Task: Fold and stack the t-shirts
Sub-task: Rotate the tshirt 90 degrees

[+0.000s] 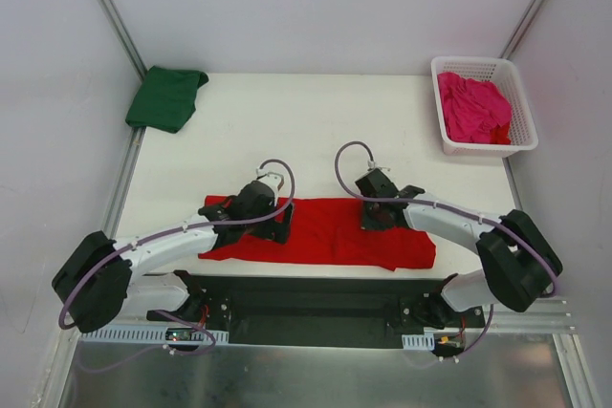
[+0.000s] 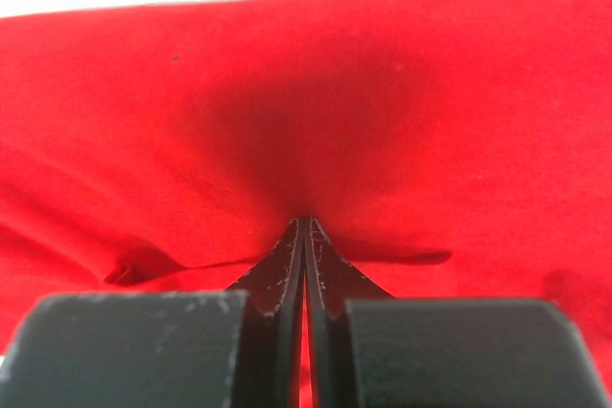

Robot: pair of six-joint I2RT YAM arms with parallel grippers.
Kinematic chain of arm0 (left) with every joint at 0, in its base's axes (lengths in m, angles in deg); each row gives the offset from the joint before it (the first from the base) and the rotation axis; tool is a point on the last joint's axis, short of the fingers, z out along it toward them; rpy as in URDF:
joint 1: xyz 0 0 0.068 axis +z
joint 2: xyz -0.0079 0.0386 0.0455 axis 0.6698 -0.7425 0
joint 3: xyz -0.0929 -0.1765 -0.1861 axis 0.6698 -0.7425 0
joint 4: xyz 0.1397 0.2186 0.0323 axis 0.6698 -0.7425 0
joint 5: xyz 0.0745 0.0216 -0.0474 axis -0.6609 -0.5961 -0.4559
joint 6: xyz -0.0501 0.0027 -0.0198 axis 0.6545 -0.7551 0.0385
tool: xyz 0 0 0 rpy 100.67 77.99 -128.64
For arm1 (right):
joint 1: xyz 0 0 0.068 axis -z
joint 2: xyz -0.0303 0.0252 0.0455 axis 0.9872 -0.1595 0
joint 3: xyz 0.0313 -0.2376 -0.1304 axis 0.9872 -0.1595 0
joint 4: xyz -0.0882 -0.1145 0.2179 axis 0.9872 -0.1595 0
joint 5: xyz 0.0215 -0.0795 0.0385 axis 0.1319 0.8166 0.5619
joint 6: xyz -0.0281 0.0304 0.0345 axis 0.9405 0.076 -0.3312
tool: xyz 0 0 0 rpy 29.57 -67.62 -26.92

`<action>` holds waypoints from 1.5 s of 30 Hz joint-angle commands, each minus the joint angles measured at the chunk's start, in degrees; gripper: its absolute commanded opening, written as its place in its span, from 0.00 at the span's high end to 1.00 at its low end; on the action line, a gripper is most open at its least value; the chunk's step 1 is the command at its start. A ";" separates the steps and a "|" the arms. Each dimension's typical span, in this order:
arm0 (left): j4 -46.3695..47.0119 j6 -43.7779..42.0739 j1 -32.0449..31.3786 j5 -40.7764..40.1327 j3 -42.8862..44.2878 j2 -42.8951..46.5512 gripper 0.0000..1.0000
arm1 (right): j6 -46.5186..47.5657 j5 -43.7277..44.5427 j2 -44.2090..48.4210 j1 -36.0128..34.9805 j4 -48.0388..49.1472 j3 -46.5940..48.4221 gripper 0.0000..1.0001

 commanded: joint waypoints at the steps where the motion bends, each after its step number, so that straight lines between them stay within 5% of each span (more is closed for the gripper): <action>1: 3.42 -2.00 0.85 2.92 1.72 -3.17 0.01 | -0.52 -1.32 -4.06 -0.31 1.31 2.54 0.98; 14: 4.04 -4.55 4.10 5.30 4.53 -9.59 0.01 | -1.04 0.26 -15.24 1.53 -0.53 9.48 0.98; 31: 5.79 -8.86 5.42 12.85 16.83 -23.91 0.02 | 1.33 2.37 -17.09 12.16 -3.79 12.56 0.98; 45: 4.57 -8.86 5.42 10.23 13.32 -14.54 0.01 | 3.44 1.84 -16.83 14.45 -3.88 13.52 0.98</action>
